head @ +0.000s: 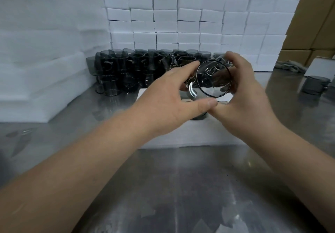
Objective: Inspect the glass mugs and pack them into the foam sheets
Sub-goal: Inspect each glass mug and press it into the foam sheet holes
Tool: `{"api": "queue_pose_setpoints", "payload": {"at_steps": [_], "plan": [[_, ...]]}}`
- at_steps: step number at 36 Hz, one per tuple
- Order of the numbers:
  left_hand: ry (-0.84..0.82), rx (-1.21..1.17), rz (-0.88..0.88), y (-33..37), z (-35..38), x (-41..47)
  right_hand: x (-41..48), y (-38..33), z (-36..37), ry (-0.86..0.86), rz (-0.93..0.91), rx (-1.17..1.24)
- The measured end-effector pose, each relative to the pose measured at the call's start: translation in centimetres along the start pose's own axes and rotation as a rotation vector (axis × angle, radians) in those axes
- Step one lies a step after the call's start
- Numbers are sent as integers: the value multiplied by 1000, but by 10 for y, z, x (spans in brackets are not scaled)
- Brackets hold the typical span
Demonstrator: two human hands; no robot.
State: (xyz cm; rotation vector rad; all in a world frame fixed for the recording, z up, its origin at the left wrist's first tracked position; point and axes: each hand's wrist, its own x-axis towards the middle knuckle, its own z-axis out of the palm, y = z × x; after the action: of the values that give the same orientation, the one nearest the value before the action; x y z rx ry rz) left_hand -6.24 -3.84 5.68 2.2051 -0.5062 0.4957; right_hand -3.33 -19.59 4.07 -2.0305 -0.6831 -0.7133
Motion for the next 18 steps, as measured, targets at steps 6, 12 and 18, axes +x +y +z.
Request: {"api": "queue_pose_setpoints", "payload": {"at_steps": [6, 12, 18], "plan": [[81, -63, 3, 1, 3, 0, -1, -3, 5, -24, -8, -4], [182, -455, -30, 4, -5, 5, -3, -5, 2, 2, -35, 104], [212, -774, -295, -1, -14, 12, 2, -8, -9, 148, 88, 312]]}}
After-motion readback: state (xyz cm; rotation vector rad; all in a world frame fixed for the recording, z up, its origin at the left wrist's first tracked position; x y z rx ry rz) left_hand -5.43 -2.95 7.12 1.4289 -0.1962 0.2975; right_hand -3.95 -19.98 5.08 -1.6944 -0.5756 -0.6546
